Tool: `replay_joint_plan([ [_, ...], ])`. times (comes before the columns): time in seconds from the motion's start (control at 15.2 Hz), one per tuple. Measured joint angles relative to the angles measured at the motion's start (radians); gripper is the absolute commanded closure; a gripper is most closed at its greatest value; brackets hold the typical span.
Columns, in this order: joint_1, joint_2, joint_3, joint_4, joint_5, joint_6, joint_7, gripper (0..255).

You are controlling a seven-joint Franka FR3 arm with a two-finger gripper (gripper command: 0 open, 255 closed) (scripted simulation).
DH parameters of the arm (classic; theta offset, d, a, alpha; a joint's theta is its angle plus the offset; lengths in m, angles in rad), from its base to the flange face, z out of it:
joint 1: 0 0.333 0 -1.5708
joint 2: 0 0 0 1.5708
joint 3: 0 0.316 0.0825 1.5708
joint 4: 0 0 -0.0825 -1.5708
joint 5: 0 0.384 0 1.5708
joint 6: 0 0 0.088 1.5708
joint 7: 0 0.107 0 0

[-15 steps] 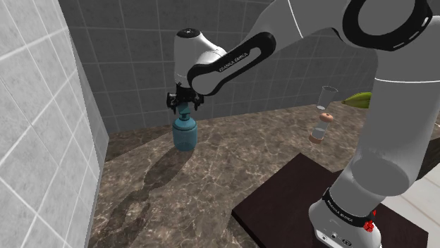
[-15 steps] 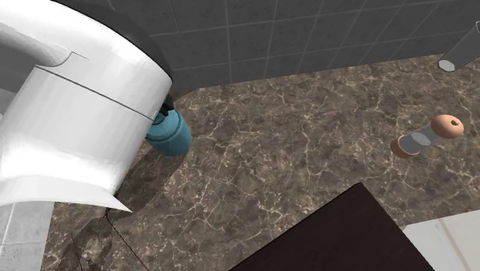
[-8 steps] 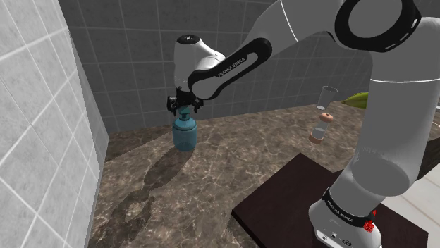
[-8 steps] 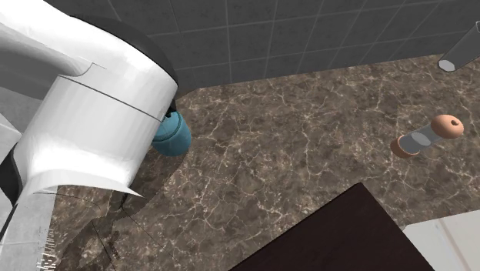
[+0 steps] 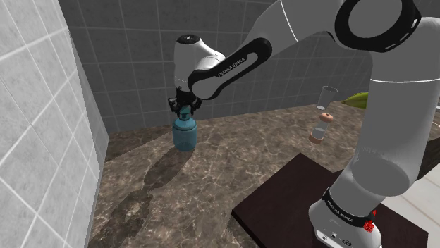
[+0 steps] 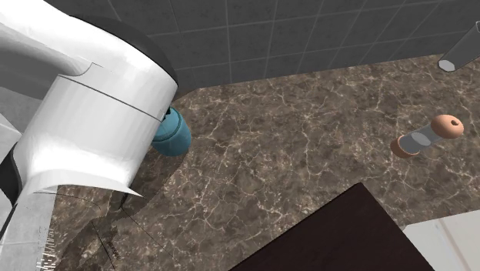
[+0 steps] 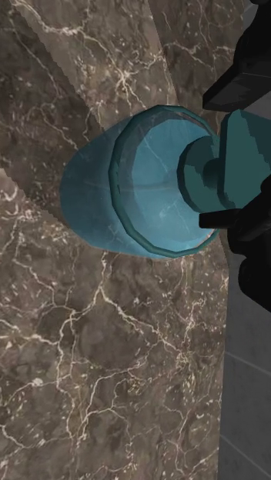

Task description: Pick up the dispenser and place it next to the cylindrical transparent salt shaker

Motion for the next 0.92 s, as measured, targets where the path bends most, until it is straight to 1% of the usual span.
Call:
replay_joint_plan([
  [0.33, 0.0, 0.0, 0.0, 0.0, 0.0, 0.0, 0.0, 255],
  [0.92, -0.012, -0.056, 0.022, 0.031, 0.054, -0.08, -0.047, 255],
])
